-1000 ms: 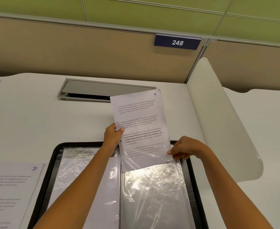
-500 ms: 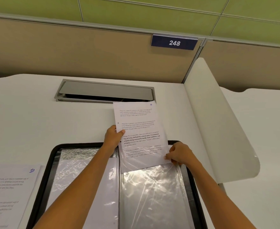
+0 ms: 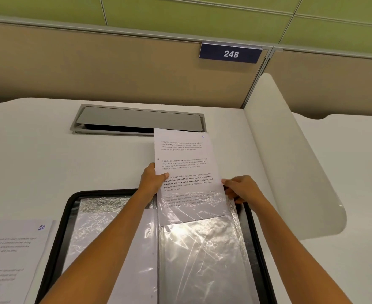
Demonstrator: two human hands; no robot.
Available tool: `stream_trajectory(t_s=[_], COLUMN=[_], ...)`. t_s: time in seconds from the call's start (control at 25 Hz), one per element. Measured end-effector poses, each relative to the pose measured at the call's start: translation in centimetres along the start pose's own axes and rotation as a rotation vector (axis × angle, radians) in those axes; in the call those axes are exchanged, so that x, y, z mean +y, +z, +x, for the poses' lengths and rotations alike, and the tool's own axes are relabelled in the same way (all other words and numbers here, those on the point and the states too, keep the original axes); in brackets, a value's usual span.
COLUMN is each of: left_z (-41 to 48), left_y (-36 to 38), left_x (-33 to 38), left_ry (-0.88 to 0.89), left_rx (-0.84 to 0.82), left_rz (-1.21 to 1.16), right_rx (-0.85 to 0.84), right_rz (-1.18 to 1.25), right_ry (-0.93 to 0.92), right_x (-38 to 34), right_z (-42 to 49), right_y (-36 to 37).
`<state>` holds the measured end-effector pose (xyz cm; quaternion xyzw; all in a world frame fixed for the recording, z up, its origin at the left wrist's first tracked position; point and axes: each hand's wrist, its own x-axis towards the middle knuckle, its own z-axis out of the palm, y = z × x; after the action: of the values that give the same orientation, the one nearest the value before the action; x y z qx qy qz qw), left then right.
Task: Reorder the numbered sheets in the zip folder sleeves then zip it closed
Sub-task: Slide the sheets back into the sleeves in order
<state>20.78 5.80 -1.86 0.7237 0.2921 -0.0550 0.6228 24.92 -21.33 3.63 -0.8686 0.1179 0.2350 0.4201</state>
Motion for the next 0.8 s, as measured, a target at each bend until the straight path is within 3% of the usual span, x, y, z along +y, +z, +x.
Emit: stream_trajectory(t_s=[0.12,0.24,0.32,0.4,0.44,0.8], left_z=[-1.5,-3.9,-5.3,-6.4,-6.8,-7.6], left_y=[0.8,2.2,3.8,5.9,7.0,11.9], left_x=[1.0,1.6,1.7,1.3,1.1,1.1], left_ry=[0.097,0.434,0.606,0.583,0.566,0.604], left_rx=[0.132,0.339,0.153,-0.126,-0.189,-0.074], left_rz=[0.193,0.647,0.809,0.839,0.85,0.775], right_rx=[-0.036,-0.062,-0.103,-0.154,-0.174,-0.27], right_rz=[-0.124,-0.18,-0.143,-0.115,-0.116,-0.139], right_ry=[-0.031,-0.002,0.006,0.008,0.008,-0.031], right_x=[-1.3,-2.1,-2.5,-3.1,-3.3,-3.0], right_z=[1.4,2.4,2.4,2.1,1.8,1.3], right_y=[0.4,0.6,0.3,0.0,-0.1,-1.1])
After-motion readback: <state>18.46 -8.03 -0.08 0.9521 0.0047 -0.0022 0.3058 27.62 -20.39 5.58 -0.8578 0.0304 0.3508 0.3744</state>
